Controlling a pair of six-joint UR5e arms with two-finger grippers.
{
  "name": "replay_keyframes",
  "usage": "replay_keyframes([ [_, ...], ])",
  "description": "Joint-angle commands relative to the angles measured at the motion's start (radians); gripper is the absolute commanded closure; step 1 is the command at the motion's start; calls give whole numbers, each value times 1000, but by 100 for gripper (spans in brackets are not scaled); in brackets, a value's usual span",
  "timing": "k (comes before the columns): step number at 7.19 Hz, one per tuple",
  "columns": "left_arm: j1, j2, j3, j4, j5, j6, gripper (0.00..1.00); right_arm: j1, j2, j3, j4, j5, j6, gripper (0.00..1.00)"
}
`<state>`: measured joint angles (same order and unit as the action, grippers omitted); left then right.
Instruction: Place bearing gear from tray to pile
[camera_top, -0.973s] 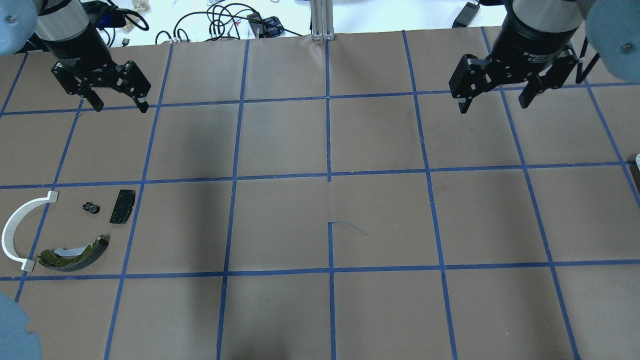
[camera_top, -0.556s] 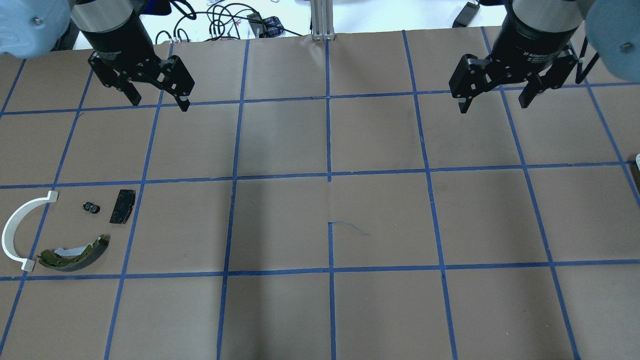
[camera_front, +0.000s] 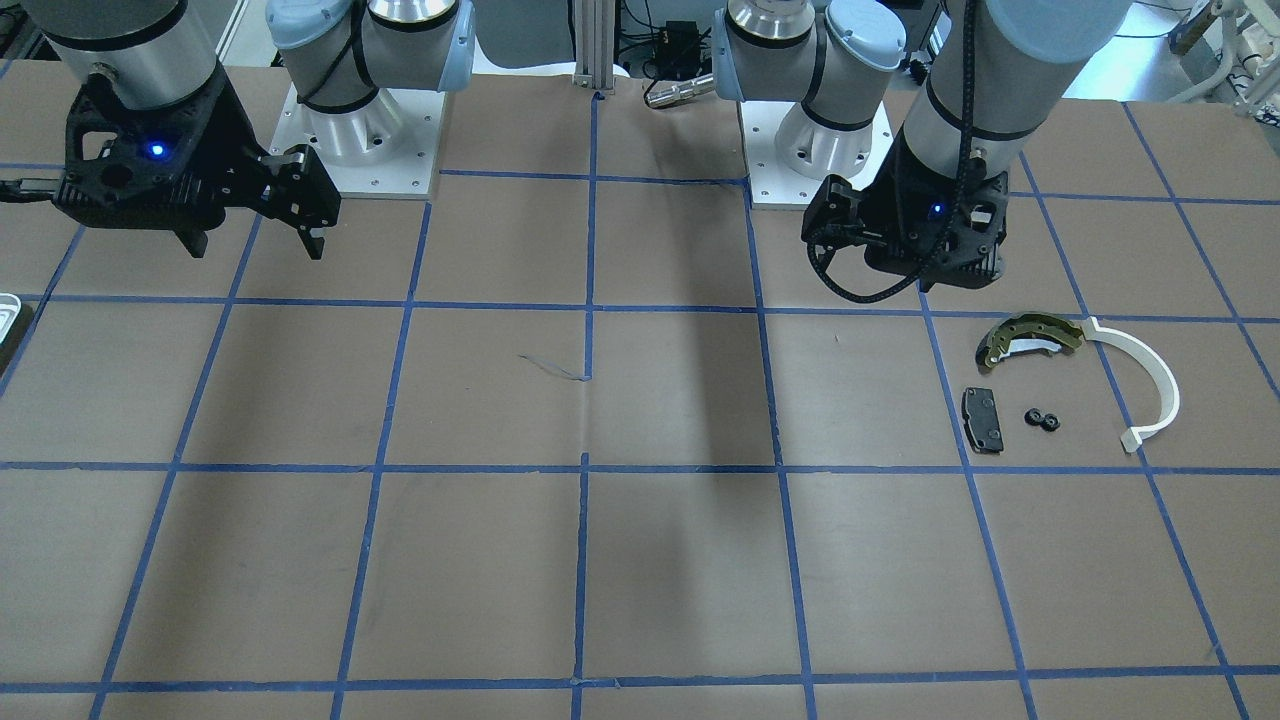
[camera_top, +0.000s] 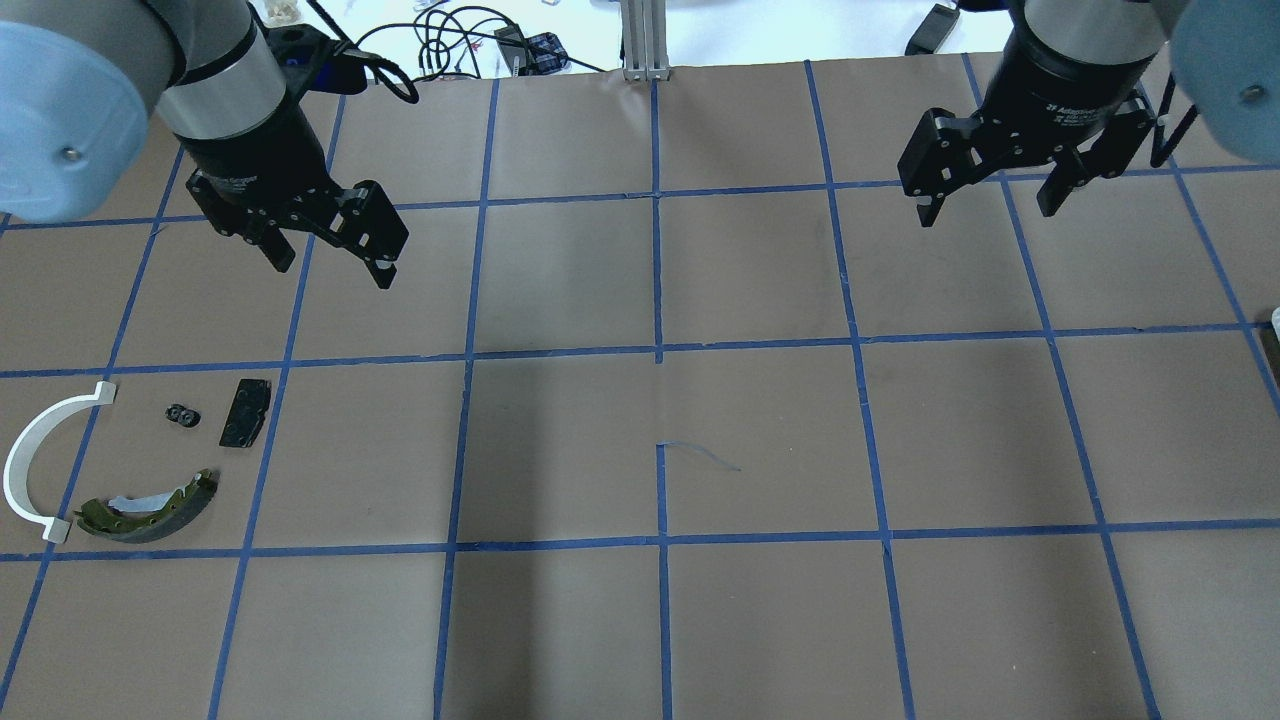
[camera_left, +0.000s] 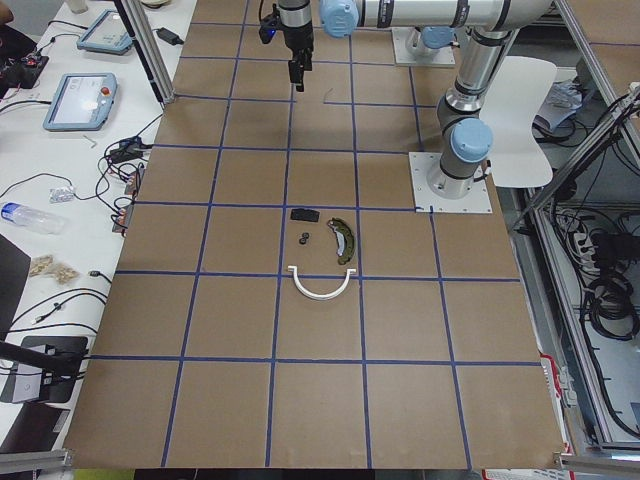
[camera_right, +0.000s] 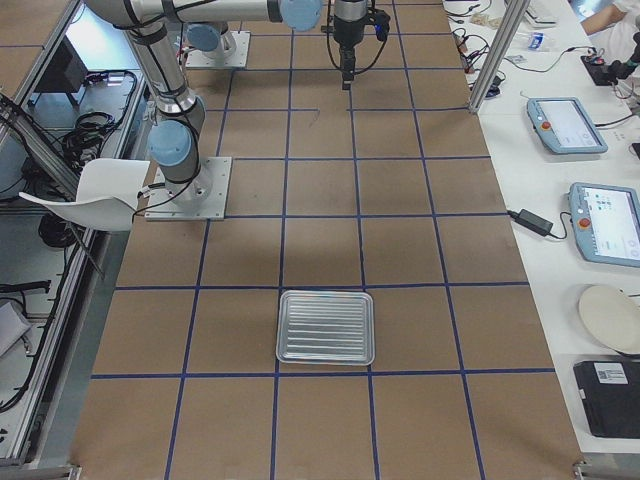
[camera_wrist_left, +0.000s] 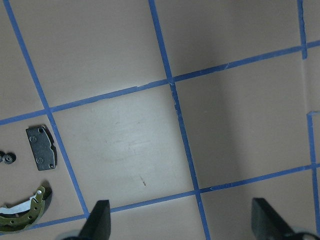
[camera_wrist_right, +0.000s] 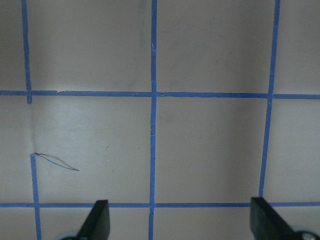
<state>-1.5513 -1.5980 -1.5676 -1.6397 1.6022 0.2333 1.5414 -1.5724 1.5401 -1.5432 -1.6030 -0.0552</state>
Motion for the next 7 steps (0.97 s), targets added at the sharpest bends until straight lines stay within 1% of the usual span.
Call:
replay_keyframes([
  [1,14,48,-34,-3,-7,-5,0,0,0,0,0,0,0,0],
  [2,29,49,-35,-2,-13,-5,0,-1,0,0,0,0,0,0],
  [3,52,52,-34,-5,-45,-5,0,0,0,0,0,0,0,0],
  [5,51,59,-58,3,-47,-5,0,0,0,0,0,0,0,0],
  [7,54,62,-58,3,-45,-3,0,0,0,0,0,0,0,0],
])
